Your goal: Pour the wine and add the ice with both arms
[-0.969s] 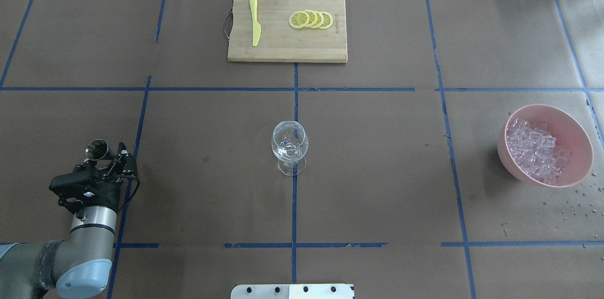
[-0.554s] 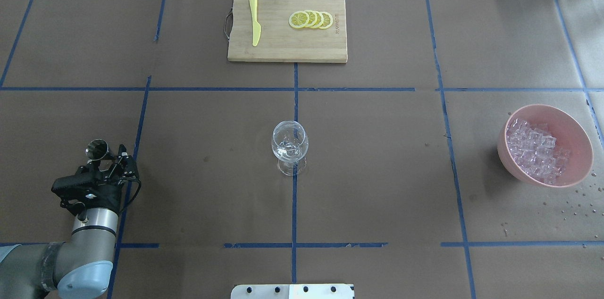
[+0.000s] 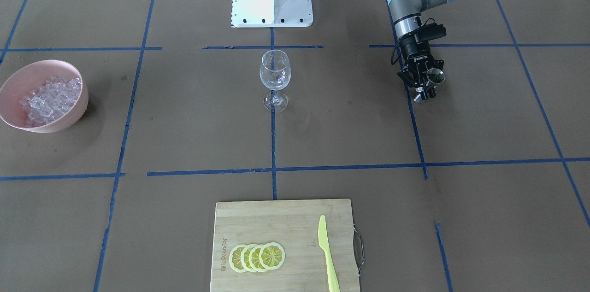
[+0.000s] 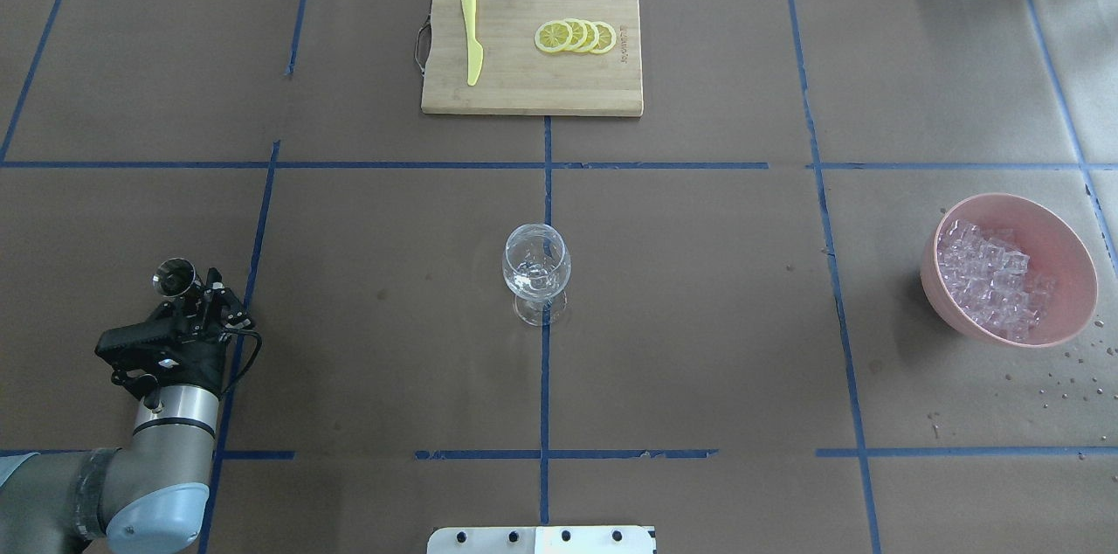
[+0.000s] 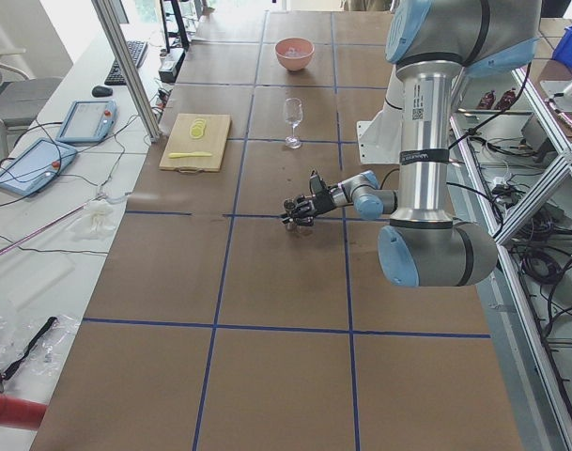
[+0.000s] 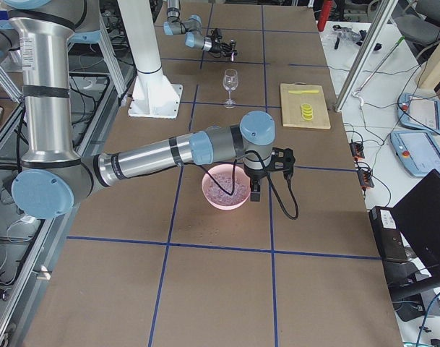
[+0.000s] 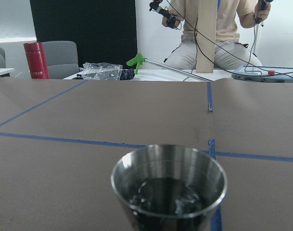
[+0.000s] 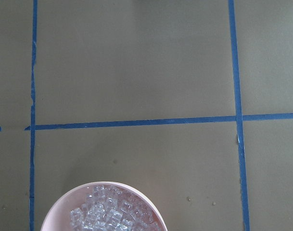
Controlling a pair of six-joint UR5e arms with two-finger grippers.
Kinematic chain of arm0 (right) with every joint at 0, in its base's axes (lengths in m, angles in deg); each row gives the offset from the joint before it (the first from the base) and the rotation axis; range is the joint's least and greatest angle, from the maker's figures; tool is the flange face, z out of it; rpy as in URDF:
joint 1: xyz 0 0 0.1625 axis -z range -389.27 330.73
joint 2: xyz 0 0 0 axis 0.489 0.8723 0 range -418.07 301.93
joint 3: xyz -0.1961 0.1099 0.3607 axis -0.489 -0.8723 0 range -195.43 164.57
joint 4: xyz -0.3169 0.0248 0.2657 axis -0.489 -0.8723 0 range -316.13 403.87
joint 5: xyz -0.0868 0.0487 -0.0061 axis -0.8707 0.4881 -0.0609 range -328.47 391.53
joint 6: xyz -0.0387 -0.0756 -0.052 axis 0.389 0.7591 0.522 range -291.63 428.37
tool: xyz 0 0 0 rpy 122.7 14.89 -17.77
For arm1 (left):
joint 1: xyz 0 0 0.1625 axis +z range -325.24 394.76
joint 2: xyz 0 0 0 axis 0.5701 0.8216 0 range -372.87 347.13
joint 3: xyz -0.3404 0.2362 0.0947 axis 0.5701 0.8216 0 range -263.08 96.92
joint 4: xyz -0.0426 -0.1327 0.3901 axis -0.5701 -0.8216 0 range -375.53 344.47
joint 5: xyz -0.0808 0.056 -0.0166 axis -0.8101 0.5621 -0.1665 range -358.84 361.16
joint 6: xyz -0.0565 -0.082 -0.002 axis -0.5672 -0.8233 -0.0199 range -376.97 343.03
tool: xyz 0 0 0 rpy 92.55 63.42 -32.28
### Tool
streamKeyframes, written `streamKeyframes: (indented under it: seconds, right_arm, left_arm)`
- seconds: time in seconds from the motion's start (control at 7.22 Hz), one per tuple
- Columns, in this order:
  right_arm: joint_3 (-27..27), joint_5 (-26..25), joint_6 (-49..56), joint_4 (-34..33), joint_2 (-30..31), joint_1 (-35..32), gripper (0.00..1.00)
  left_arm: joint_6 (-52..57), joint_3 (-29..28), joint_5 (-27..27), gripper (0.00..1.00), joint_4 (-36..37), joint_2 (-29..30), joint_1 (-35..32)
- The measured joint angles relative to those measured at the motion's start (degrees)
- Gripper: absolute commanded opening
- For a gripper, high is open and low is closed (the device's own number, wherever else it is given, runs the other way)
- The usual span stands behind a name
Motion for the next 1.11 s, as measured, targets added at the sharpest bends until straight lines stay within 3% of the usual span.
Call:
streamKeyframes:
  seconds: [0.55,1.11]
  right_arm:
    - [0.09,-0.04,0.00,0.24,0.00,0.07,1.00]
    - [1.08,-0.29,-0.74,0.74,0.19,2.39,1.00]
  left_arm:
    - [2.75,6.52,0.16,0.00,0.02,-0.60,-0.92]
    - [17.56,16.11,0.45,0.00,-0.23,2.48,-2.90]
